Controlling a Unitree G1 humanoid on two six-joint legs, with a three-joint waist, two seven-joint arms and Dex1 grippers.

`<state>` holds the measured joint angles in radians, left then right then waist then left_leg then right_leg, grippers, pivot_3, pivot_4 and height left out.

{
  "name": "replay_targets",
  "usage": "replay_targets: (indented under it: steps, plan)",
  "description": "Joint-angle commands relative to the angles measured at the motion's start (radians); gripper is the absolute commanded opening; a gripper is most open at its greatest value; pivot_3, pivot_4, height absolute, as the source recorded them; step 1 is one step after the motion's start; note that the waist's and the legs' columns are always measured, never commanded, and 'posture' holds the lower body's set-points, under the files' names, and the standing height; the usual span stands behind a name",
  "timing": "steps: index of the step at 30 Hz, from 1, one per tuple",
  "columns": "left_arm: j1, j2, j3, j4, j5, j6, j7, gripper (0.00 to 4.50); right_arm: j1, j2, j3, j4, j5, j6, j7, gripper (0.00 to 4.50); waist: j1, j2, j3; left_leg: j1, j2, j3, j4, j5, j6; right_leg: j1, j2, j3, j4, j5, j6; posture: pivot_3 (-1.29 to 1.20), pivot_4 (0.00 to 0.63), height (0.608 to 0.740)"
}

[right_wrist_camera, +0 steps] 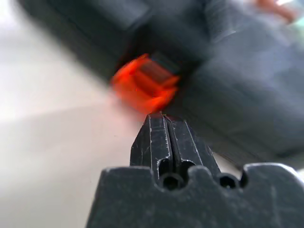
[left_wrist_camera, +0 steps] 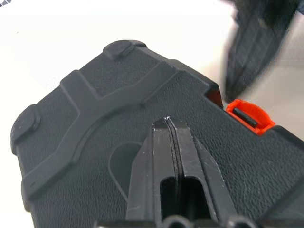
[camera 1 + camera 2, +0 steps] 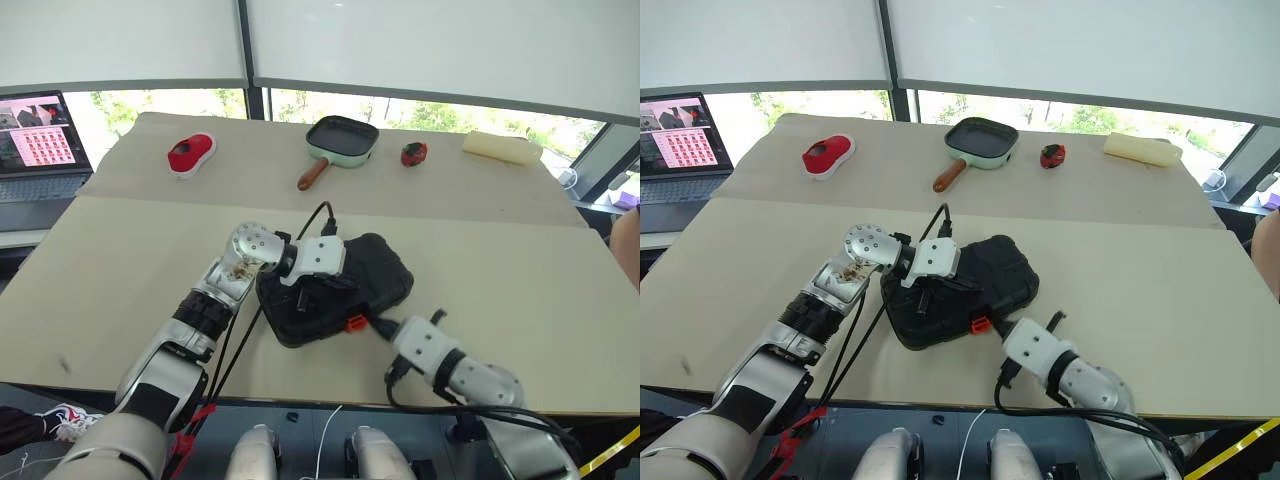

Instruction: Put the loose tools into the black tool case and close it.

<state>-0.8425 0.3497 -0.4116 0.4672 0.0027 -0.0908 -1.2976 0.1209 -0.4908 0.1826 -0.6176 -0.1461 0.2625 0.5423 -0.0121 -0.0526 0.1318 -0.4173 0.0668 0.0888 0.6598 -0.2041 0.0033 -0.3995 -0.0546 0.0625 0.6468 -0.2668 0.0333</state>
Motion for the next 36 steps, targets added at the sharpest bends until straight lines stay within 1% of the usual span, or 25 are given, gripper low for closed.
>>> replay_targets:
  steps: [1, 4, 8, 11, 12, 13, 16, 18, 21, 24, 30, 32, 34, 36]
  plan:
    - [0.03, -0.009, -0.061, 0.067, 0.059, -0.002, -0.018, 0.01, -0.009, -0.002, -0.019, -0.073, 0.026, 0.02, 0.009, 0.03, 0.001, 0.0, 0.0, 0.0, 0.0, 0.0, 0.0, 0.0, 0.0, 0.0, 0.0, 0.0, 0.0, 0.0, 0.0, 0.0, 0.15, 0.74]
    - [0.025, -0.015, -0.058, 0.091, 0.063, -0.018, -0.013, 0.01, 0.008, -0.018, -0.035, -0.093, 0.044, 0.075, 0.027, 0.03, 0.006, 0.0, 0.0, -0.001, -0.001, 0.0, 0.0, 0.0, 0.0, 0.0, -0.001, 0.0, 0.0, 0.0, -0.001, 0.0, 0.15, 0.74]
    - [0.033, -0.013, -0.056, 0.086, 0.062, -0.023, -0.013, 0.01, 0.062, 0.012, -0.134, -0.181, 0.185, 0.262, 0.048, 0.03, 0.01, 0.0, 0.0, -0.002, -0.001, 0.0, 0.0, 0.0, 0.0, -0.001, -0.001, 0.0, -0.001, 0.001, -0.002, 0.0, 0.15, 0.74]
    - [0.039, -0.01, -0.055, 0.08, 0.061, -0.023, -0.014, 0.01, 0.101, 0.074, -0.167, -0.24, 0.301, 0.421, 0.027, 0.86, 0.01, 0.001, -0.001, -0.003, -0.001, 0.0, 0.0, 0.0, 0.0, -0.001, -0.001, 0.0, -0.001, 0.001, -0.002, 0.0, 0.15, 0.74]
    - [0.04, -0.01, -0.055, 0.08, 0.061, -0.021, -0.013, 0.01, 0.109, 0.094, -0.17, -0.251, 0.327, 0.461, 0.015, 1.06, 0.01, 0.001, -0.001, -0.003, -0.001, -0.001, 0.0, 0.0, 0.0, -0.001, -0.001, -0.001, -0.001, 0.001, -0.002, 0.0, 0.15, 0.74]
    - [0.04, -0.01, -0.055, 0.08, 0.061, -0.02, -0.014, 0.01, 0.115, 0.126, -0.162, -0.256, 0.345, 0.508, -0.01, 1.71, 0.01, 0.001, -0.001, -0.003, 0.0, -0.001, 0.0, 0.0, 0.0, -0.001, -0.001, -0.001, -0.001, 0.001, -0.002, 0.0, 0.15, 0.74]
    - [0.037, -0.003, -0.057, 0.078, 0.06, -0.018, -0.028, 0.01, 0.115, 0.209, -0.12, -0.247, 0.378, 0.605, -0.082, 2.32, 0.008, 0.003, -0.003, -0.003, 0.0, -0.001, 0.0, 0.0, 0.0, -0.002, -0.001, -0.001, -0.001, -0.001, -0.005, 0.0, 0.15, 0.74]
    - [0.033, -0.002, -0.059, 0.081, 0.061, -0.02, -0.033, 0.01, 0.104, 0.241, -0.121, -0.239, 0.395, 0.638, -0.107, 2.32, 0.008, 0.005, -0.004, -0.004, 0.0, -0.001, 0.0, 0.0, 0.0, -0.003, -0.001, -0.001, -0.001, -0.001, -0.006, 0.0, 0.15, 0.74]
    - [0.025, -0.003, -0.062, 0.093, 0.066, -0.029, -0.037, 0.01, 0.082, 0.283, -0.111, -0.207, 0.409, 0.658, -0.145, 2.32, 0.006, 0.005, -0.005, -0.005, -0.001, -0.001, 0.0, 0.0, 0.0, -0.003, -0.001, -0.001, -0.001, -0.001, -0.006, 0.0, 0.15, 0.74]
    - [0.017, -0.007, -0.062, 0.097, 0.066, -0.027, -0.038, 0.01, 0.077, 0.272, -0.079, -0.184, 0.402, 0.641, -0.156, 2.32, 0.006, 0.005, -0.005, -0.005, -0.001, -0.001, 0.0, 0.0, 0.0, -0.003, -0.001, -0.001, -0.001, -0.001, -0.005, 0.0, 0.15, 0.74]
    - [0.01, -0.009, -0.06, 0.103, 0.067, -0.031, -0.039, 0.01, 0.041, 0.278, -0.074, -0.141, 0.412, 0.618, -0.182, 2.32, 0.003, 0.005, -0.005, -0.006, -0.001, -0.001, 0.0, 0.0, 0.0, -0.004, -0.001, -0.001, -0.001, -0.001, -0.005, 0.0, 0.15, 0.74]
    - [0.009, -0.01, -0.059, 0.104, 0.067, -0.03, -0.038, 0.01, 0.023, 0.272, -0.063, -0.123, 0.405, 0.608, -0.187, 2.87, 0.003, 0.005, -0.005, -0.006, -0.001, -0.002, 0.0, 0.0, 0.0, -0.004, -0.001, -0.001, -0.001, -0.001, -0.005, 0.0, 0.15, 0.74]
    - [0.011, -0.009, -0.057, 0.103, 0.067, -0.029, -0.036, 0.01, 0.01, 0.265, -0.048, -0.114, 0.399, 0.598, -0.188, 3.27, 0.002, 0.005, -0.005, -0.006, -0.001, -0.002, 0.0, 0.0, 0.0, -0.004, -0.001, -0.001, -0.001, -0.001, -0.004, 0.0, 0.15, 0.74]
    - [0.012, -0.008, -0.057, 0.101, 0.067, -0.028, -0.035, 0.01, 0.003, 0.265, -0.044, -0.111, 0.402, 0.593, -0.192, 3.27, 0.003, 0.005, -0.005, -0.006, -0.001, -0.002, 0.0, 0.0, 0.0, -0.004, -0.001, -0.001, -0.001, 0.0, -0.003, 0.0, 0.15, 0.74]
